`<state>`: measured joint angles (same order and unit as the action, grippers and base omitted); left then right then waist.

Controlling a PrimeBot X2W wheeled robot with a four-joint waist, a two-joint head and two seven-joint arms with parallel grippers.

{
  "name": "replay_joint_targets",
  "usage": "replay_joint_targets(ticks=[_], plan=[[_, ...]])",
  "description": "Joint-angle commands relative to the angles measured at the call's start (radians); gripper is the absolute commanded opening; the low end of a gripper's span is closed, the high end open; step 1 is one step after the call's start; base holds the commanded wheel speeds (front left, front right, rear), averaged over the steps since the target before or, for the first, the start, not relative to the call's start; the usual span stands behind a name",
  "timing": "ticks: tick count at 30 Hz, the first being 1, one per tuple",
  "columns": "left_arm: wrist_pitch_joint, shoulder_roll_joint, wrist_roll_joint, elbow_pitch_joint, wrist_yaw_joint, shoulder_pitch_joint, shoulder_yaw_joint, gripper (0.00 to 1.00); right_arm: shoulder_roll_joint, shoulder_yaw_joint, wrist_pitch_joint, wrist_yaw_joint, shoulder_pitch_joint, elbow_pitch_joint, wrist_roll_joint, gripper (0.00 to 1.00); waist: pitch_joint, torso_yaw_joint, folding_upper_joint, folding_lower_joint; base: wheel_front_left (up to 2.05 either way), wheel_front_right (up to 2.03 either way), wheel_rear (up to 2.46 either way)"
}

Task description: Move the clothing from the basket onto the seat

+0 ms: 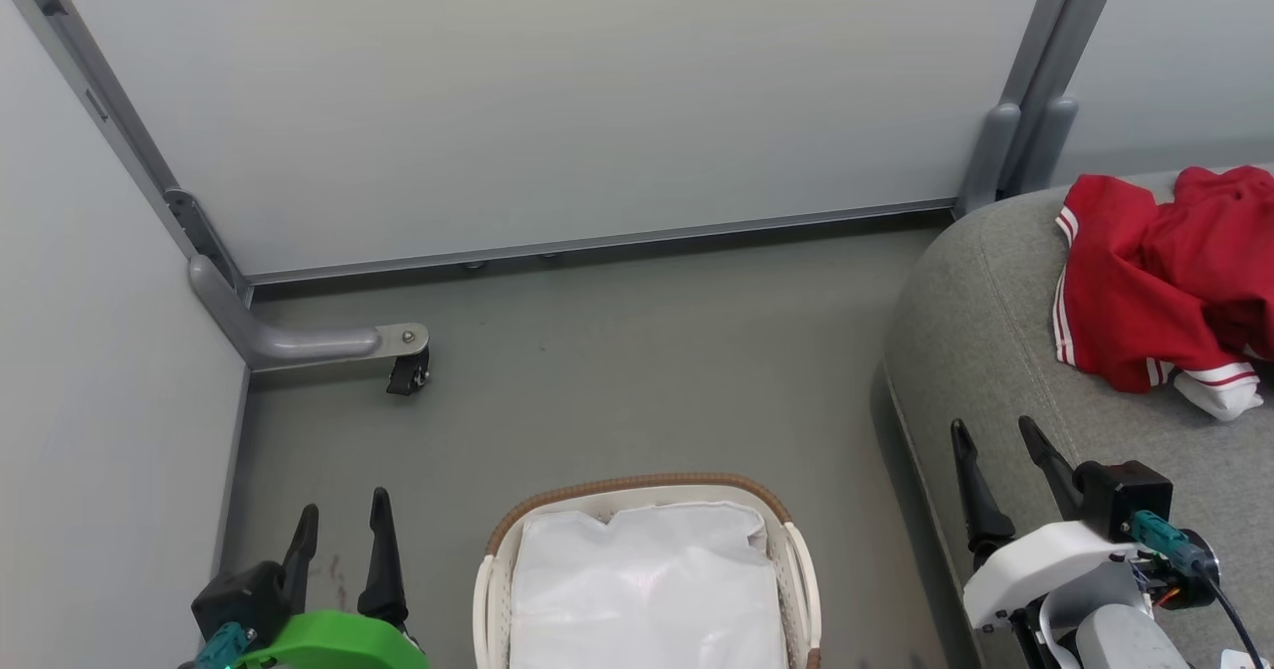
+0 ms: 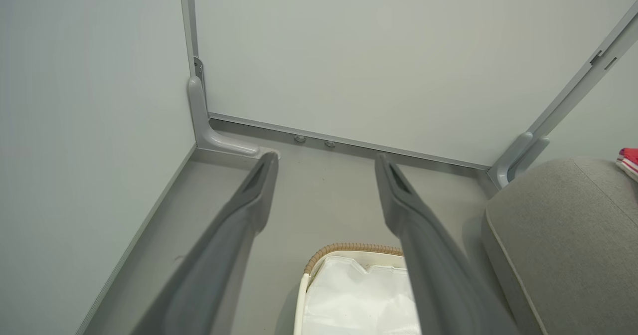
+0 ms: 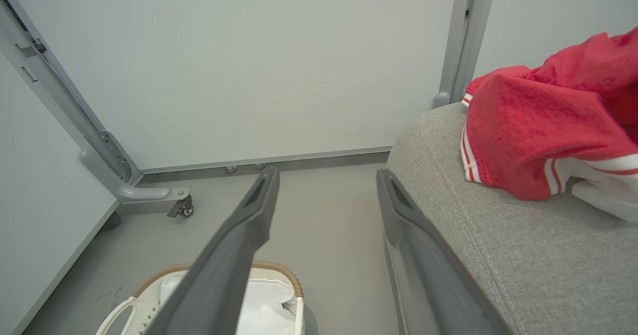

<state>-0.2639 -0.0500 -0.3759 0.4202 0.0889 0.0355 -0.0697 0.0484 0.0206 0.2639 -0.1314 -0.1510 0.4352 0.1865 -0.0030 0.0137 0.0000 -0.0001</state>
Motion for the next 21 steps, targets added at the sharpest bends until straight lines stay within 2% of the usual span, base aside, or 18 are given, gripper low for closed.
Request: replay_joint_targets(ticks=[1, 6, 7, 10, 21], plan=[[-0.001, -0.001, 0.002, -0.004, -0.001, -0.001, -0.002, 1.0, 0.004, 0.0, 0.001, 0.001, 0.014, -0.001, -0.003, 1.0, 0.0, -0.001, 0.0, 0.0001, 0.0, 0.0, 0.0], [-0.001, -0.001, -0.007, 0.004, 0.005, -0.001, -0.008, 1.0, 0.004, -0.005, 0.001, 0.001, 0.016, -0.001, -0.001, 1.0, -0.001, -0.005, 0.0, 0.0001, 0.0, 0.0, 0.0], [0.0, 0.0, -0.002, 0.004, 0.0, 0.0, -0.007, 0.0, 0.0, -0.004, 0.0, 0.0, 0.001, 0.0, 0.0, 0.0, -0.001, -0.005, 0.0, 0.0001, 0.0, 0.0, 0.0], [0.002, 0.002, -0.006, 0.025, 0.0, -0.003, -0.005, 0.0, -0.006, -0.003, -0.003, 0.0, 0.008, 0.022, 0.005, 0.0, -0.001, -0.005, 0.0, 0.0001, 0.0, 0.0, 0.0], [0.059, 0.002, -0.184, -0.002, 0.007, 0.011, 0.025, 0.0, -0.004, 0.016, -0.063, 0.0, 0.008, -0.005, 0.211, 0.0, 0.0, -0.006, 0.0, 0.0001, 0.0, 0.0, 0.0]])
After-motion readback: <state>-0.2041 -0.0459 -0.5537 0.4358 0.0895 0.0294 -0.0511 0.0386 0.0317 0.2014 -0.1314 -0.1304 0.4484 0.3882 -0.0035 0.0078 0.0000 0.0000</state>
